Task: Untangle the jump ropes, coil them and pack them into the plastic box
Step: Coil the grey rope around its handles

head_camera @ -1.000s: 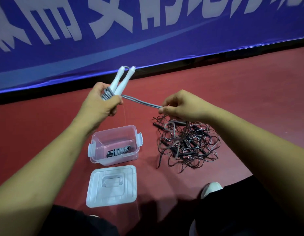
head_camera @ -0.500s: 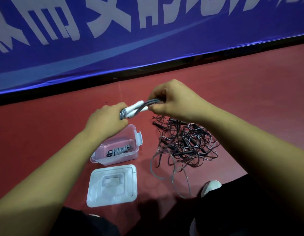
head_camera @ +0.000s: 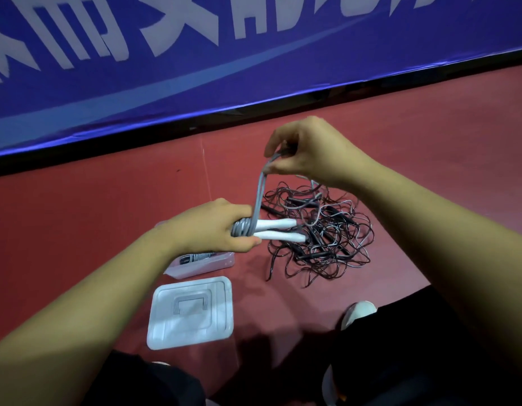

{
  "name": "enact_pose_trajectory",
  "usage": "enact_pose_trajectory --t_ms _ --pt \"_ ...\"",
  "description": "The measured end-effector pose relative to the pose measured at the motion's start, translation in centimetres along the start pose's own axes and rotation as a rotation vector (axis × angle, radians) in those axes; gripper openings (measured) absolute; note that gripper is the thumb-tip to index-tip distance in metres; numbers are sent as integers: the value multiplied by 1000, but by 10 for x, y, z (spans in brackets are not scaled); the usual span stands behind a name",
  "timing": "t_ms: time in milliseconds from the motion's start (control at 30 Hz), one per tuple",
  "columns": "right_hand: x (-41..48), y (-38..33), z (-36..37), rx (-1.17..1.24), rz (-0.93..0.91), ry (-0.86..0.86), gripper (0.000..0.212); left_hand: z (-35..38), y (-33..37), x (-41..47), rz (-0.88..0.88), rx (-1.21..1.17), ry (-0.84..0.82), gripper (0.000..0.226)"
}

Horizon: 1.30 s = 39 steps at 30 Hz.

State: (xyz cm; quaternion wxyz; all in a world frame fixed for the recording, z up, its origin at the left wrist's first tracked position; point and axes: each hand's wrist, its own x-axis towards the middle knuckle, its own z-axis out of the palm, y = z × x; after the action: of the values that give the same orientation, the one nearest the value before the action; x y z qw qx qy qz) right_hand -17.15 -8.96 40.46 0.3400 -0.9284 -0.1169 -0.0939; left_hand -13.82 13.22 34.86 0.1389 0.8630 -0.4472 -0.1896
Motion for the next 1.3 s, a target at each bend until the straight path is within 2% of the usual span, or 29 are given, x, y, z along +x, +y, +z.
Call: enact_pose_trajectory --t_ms 100,200,300,333,400,533,700,867,967,1067,1200,1300 --pt "2 13 3 127 54 -24 18 -3 2 -4 90 -154 109 28" --pt "4 24 8 209 121 -63 17 -4 6 -5 62 -296 221 36" --pt "2 29 8 245 151 -96 3 -5 4 -7 86 -690 259 60" --pt "2 30 8 259 168 -105 5 -6 4 -8 103 -800 280 64" --pt "0 31 10 286 197 -141 15 -6 2 -6 127 -952 342 58" --pt "-2 30 16 326 230 -248 6 -11 -1 -3 52 -1096 452 32" --pt "-5 26 23 286 235 -367 10 -17 -9 -1 -58 -1064 530 20" --pt "-5 27 22 298 288 -296 10 -23 -21 -1 -147 -975 655 12" --pt "-5 28 21 299 308 -243 11 -26 -31 -2 -213 -864 712 21" --pt "-5 20 22 278 303 -220 17 -24 -35 -1 -288 -767 672 30" --pt "-7 7 22 168 281 -283 21 -20 -35 1 -363 -628 662 34" --pt "-10 0 23 190 276 -305 25 -20 -37 -2 -388 -393 672 34"
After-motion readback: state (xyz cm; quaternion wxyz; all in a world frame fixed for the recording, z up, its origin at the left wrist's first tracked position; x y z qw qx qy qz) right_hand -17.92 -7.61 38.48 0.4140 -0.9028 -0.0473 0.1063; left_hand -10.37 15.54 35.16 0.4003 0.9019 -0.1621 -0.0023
